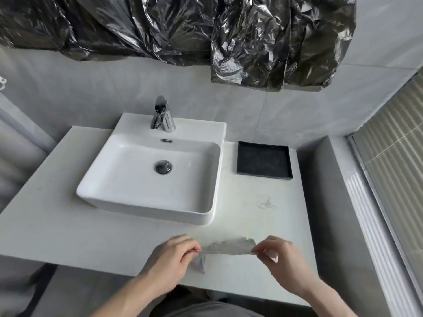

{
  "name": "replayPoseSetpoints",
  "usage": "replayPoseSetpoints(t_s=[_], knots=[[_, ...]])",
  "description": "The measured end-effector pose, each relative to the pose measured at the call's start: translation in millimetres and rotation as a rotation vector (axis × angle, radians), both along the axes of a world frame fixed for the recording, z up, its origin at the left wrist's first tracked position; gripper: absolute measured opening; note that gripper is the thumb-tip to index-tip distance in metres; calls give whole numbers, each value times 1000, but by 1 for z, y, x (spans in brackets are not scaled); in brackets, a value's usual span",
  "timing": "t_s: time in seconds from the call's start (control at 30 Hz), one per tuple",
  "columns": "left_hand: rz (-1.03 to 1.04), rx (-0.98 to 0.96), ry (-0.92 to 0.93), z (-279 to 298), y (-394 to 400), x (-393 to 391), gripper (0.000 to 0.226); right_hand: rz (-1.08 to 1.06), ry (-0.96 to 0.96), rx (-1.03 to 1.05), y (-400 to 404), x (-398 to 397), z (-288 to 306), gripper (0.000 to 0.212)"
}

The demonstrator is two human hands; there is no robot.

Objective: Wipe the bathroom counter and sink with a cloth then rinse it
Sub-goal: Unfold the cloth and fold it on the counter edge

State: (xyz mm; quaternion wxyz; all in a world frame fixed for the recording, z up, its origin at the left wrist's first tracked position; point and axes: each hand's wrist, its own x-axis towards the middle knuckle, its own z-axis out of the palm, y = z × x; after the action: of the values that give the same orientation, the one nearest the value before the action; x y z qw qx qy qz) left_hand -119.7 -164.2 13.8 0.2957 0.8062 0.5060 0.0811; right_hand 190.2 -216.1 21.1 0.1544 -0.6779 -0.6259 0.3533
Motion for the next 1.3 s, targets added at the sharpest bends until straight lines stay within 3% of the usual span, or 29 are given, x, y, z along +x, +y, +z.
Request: replayPoseSetpoints(t_s=[0.17, 0.23, 0.33, 0.53, 0.7, 0.87, 1.0, 1.17, 1.3], knots=[[-100, -198, 129, -66, -49, -1, 33, 70, -65, -163, -38, 7, -75, 48], [-106, -270, 148, -76, -61, 3, 31, 65, -86, -238, -48, 10, -89, 49], [-65, -350, 139, -73, -65, 9, 14, 58, -90, -303, -55, 14, -94, 35], [111, -159, 39, -45, -18, 11, 13, -48, -29, -180, -30, 22, -68, 28], [185, 81, -153, -1, 29, 14, 15, -196, 61, 120, 11, 19, -17, 26], [153, 196, -218, 34, 29, 16, 13, -184, 104, 266, 15, 17, 25, 24], [81, 13, -120, 11, 6, 6, 12, -102, 56, 212, -4, 17, 12, 26], [29, -261, 53, -41, -24, 1, 15, -44, -20, -3, -37, 16, -53, 32], [26, -351, 104, -68, -36, 4, 21, -1, -86, -170, -46, 10, -92, 30]])
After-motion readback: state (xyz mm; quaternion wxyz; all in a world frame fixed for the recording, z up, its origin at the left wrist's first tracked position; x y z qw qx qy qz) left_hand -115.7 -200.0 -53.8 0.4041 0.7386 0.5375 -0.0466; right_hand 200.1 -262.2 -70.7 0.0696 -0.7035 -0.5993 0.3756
